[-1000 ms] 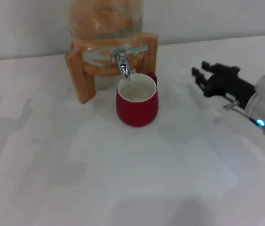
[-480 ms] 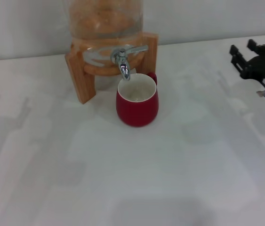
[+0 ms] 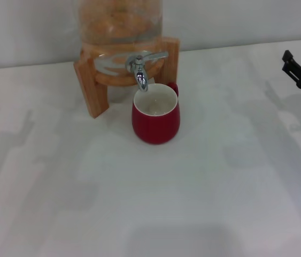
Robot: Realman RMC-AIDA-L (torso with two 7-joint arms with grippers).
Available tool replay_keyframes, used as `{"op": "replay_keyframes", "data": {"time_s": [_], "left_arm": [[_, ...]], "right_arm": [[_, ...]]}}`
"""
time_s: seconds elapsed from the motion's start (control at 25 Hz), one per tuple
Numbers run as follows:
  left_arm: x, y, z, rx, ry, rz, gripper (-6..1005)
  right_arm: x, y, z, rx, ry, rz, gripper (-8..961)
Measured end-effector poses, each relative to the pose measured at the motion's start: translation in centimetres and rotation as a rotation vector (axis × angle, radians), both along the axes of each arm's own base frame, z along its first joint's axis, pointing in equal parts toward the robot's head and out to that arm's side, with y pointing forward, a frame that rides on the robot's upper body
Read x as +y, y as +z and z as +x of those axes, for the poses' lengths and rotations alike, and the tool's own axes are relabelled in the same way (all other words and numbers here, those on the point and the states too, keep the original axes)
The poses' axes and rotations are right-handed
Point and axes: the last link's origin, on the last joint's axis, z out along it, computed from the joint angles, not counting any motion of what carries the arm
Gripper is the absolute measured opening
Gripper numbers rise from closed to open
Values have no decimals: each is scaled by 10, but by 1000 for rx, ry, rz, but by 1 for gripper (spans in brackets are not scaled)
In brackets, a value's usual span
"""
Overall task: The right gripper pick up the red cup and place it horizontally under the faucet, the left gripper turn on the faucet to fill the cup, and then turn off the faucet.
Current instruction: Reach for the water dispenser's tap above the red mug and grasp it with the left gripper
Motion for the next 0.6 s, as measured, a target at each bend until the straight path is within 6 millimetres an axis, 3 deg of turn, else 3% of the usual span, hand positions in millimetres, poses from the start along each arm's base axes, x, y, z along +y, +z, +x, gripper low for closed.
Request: {"op": "replay_keyframes", "data": {"time_s": [0.04,0.6], "left_arm": [[0,0,0,0,0,1,833],[-1,-3,0,-5,-3,-19,832]], "right_arm": [[-1,0,1,2,0,4,829],[-10,4,-1,24,34,48,835]]}}
